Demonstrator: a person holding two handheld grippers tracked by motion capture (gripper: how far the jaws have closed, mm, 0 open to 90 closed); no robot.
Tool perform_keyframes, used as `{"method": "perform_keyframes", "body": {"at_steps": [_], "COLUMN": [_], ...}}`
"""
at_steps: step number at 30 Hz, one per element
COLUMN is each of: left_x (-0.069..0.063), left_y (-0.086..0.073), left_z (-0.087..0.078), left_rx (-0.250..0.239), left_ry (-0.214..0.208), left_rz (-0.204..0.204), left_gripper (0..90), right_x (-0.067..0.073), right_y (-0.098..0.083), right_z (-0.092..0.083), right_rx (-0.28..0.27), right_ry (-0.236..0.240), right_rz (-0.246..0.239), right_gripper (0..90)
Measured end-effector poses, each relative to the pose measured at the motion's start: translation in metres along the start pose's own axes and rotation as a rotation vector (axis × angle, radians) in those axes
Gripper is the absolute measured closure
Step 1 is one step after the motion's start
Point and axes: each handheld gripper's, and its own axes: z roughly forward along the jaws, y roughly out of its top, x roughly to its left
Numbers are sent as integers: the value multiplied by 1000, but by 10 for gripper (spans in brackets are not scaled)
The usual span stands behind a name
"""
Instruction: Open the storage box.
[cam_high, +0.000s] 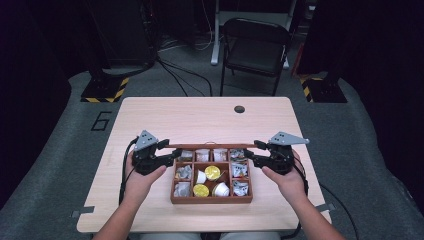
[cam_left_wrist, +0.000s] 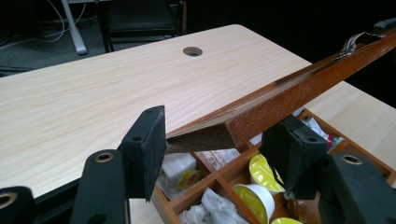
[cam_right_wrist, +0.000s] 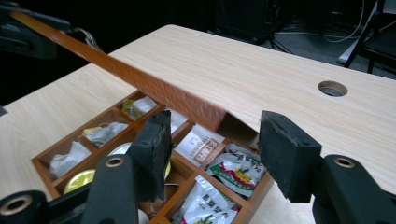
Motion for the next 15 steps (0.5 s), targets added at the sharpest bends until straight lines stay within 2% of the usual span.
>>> {"method": "perform_keyframes", "body": {"at_steps": [5, 9, 15], "left_x": [3, 5, 12], "left_y": [3, 3, 1], "left_z": [6, 11, 22], "left_rx": [2, 12, -6], "left_ry": [9, 15, 19], "left_rz": [-5, -2, -29], "left_gripper": [403, 395, 375], "right_x": [-5, -10, -13], "right_y": [3, 9, 14], "right_z": [9, 15, 19], "right_rx": [26, 21, 3], "right_ry": [-20, -25, -24], "right_rz": [-23, -19, -15], "right_gripper": [452, 458, 460]}}
